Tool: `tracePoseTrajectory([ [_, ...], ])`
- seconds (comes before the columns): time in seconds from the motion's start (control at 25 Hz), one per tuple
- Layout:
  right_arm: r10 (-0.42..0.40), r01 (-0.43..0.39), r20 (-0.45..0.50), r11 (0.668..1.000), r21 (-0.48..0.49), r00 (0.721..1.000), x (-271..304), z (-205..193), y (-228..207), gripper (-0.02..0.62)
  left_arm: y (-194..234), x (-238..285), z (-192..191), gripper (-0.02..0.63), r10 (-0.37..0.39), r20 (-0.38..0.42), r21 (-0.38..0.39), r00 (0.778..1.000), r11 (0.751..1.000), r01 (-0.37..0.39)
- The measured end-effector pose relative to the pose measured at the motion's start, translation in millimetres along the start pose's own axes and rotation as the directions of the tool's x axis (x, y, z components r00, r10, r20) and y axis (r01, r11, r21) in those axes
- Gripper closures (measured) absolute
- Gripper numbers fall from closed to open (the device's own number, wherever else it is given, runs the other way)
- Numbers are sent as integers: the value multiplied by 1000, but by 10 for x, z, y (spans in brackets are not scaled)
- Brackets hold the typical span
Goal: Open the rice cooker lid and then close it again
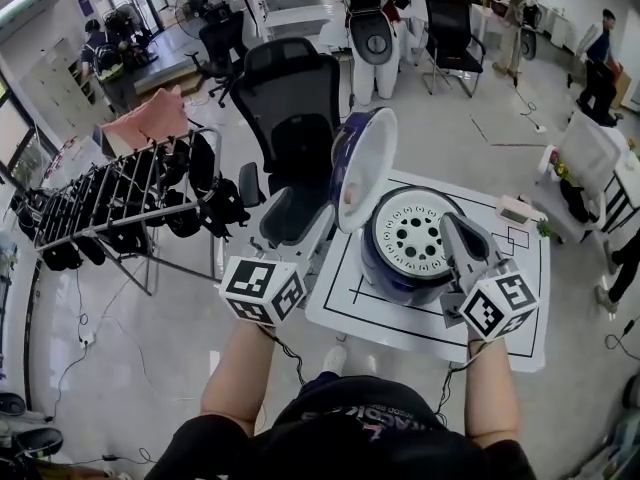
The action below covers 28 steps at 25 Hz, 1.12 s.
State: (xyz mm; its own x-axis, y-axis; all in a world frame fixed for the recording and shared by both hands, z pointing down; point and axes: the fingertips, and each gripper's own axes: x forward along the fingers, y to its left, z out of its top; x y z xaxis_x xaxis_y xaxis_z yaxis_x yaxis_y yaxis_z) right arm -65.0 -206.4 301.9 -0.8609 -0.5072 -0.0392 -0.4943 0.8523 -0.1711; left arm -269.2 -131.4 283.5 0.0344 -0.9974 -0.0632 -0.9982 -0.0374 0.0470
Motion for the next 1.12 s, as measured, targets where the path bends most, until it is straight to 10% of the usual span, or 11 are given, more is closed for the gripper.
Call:
tracePoseTrajectory([
  [1.12,-255,255,16,967,23,967,630,-117,-417,594,565,1318,-525,321,-233,-133,13,963,971,237],
])
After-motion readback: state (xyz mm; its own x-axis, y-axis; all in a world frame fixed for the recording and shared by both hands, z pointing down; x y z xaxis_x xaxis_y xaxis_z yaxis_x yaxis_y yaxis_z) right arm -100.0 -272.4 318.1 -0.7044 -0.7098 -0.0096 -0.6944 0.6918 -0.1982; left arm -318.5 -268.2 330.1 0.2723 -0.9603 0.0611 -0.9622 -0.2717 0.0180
